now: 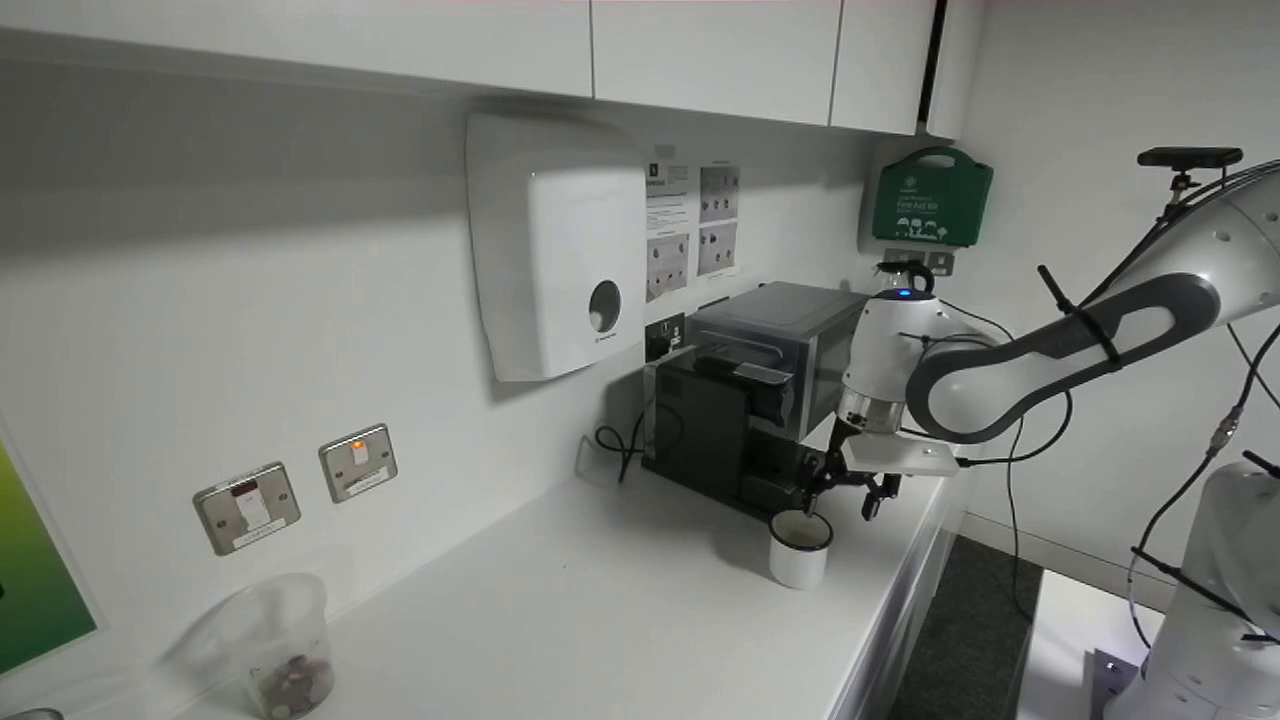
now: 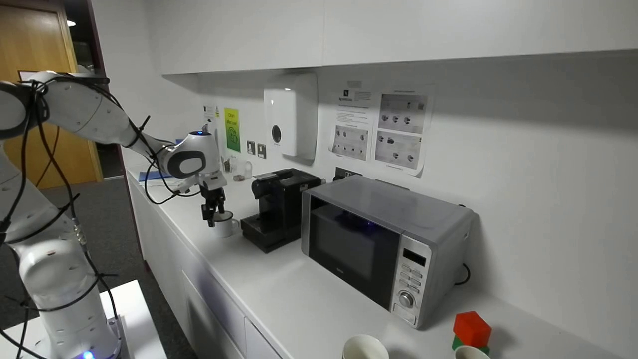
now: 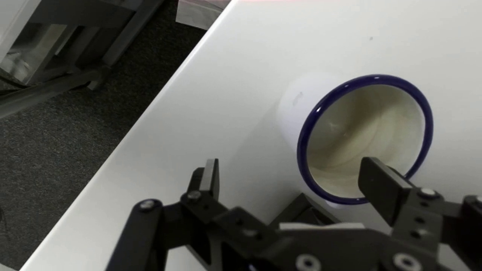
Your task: Put the cup on the coffee maker and then remove it and put it back on the table
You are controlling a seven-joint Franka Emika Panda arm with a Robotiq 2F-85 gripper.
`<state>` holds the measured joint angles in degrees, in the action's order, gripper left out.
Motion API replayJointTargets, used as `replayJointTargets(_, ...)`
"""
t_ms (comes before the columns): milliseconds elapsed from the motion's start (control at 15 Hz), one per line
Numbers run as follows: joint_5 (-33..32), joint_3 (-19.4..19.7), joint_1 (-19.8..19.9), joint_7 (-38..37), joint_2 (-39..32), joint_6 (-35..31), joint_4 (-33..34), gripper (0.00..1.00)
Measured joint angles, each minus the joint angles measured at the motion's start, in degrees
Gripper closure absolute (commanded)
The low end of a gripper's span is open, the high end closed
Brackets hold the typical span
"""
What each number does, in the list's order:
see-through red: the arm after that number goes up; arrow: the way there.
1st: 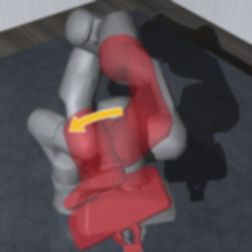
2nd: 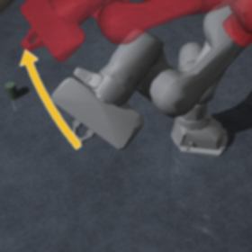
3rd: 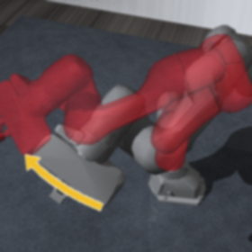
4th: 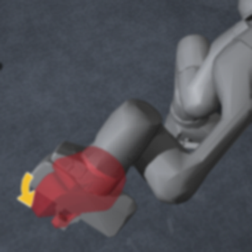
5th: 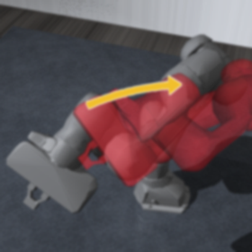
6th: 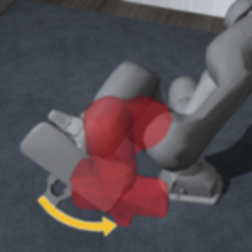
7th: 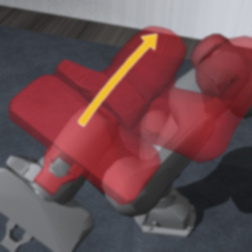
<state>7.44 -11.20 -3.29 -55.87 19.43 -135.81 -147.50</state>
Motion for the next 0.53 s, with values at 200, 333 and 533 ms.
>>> replayJointTargets(200,-1.64,0.00,0.51,-0.13,-1.22,-0.46,0.00,0.00)
replayJointTargets(333,-2.06,0.00,0.54,-0.15,-1.88,-0.92,0.00,0.00)
replayJointTargets(533,-2.32,0.00,0.53,-0.15,-2.86,-2.32,0.00,0.03)
